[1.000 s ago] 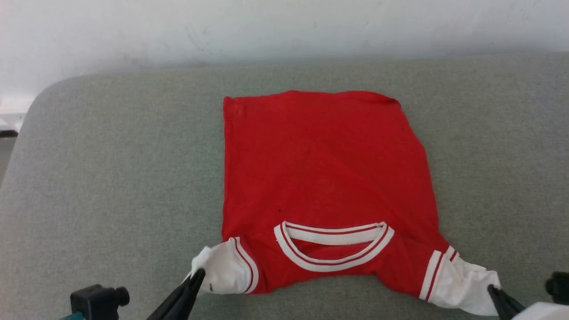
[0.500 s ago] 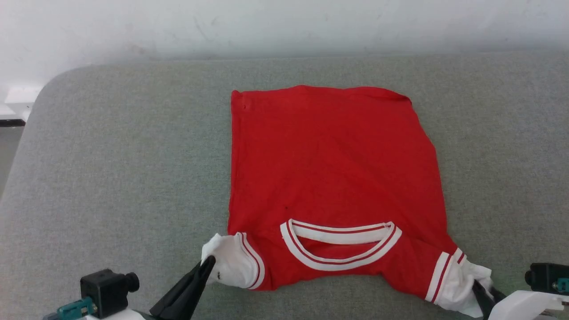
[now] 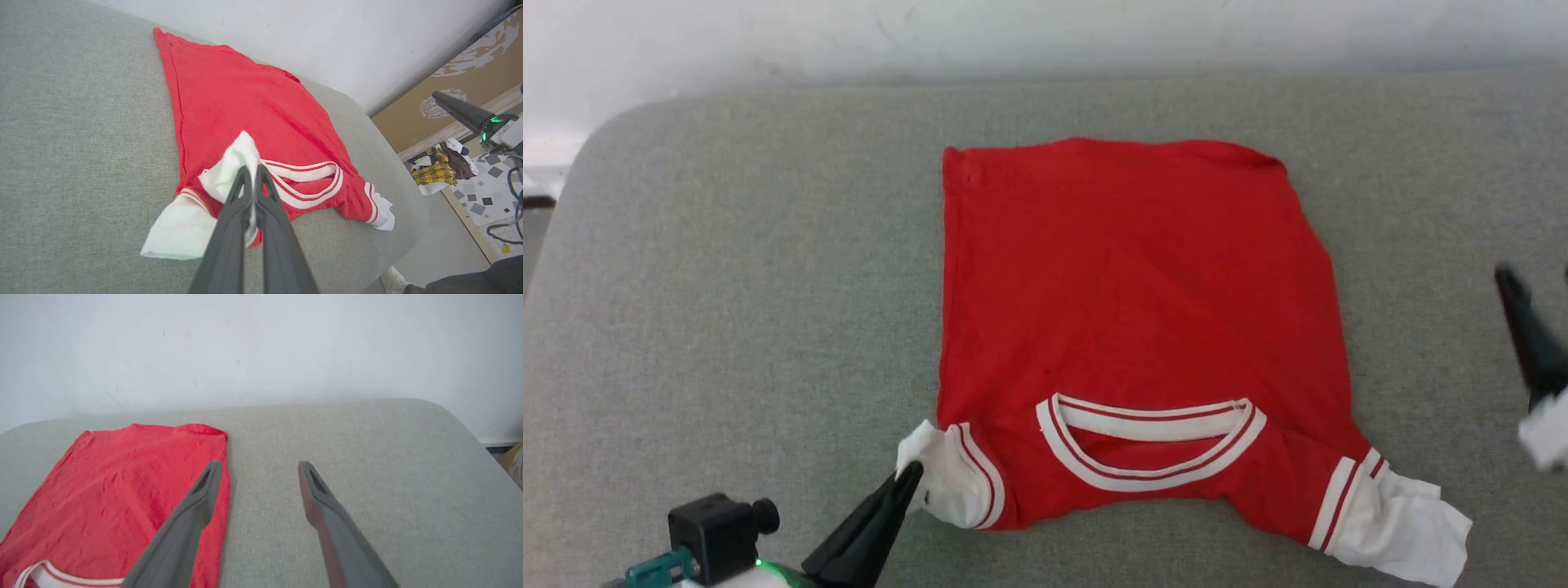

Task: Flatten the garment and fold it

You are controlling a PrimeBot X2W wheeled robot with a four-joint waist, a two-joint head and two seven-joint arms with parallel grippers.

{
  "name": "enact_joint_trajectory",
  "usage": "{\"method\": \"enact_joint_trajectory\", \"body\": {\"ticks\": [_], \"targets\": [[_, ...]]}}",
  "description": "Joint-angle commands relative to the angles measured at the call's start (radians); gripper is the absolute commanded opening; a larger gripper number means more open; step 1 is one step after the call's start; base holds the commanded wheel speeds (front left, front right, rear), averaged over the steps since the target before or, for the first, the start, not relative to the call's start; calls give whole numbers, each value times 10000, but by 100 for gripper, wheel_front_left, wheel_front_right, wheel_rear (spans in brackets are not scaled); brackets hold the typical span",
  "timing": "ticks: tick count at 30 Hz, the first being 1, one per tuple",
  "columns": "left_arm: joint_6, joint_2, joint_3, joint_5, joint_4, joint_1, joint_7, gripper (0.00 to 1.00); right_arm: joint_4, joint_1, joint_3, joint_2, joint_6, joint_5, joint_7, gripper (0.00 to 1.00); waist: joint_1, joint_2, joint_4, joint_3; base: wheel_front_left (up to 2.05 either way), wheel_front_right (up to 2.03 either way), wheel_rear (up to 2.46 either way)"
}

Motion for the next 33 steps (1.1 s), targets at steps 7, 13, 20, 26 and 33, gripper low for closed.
{"method": "enact_joint_trajectory", "body": {"ticks": [7, 13, 20, 26, 33], "targets": [[-283, -118, -82, 275, -105, -848, -96, 0, 1430, -3734, 1037, -534, -7, -228, 901, 100, -1, 0, 254, 1603, 0, 0, 0], [-490, -211, -283, 364, -42, -1494, -28, 0, 3376, -6170, 1246, -566, -7, -734, 1632, 100, -1, 0, 676, 2681, 0, 0, 0], [-717, -394, -499, 368, 273, -2081, -125, 0, 4834, -7659, 1140, -391, -7, -827, 3544, 100, -1, 0, 1110, 3573, 0, 0, 0], [-858, -502, -677, 359, 555, -2425, -229, 0, 5360, -8080, 1177, -395, -7, -1141, 4171, 100, -1, 0, 1296, 3875, 0, 0, 0], [-934, -486, -743, 291, 689, -2620, -269, 0, 5696, -8228, 1125, -73, -7, -1268, 4814, 62, -1, 0, 1387, 4020, 0, 0, 0]]}}
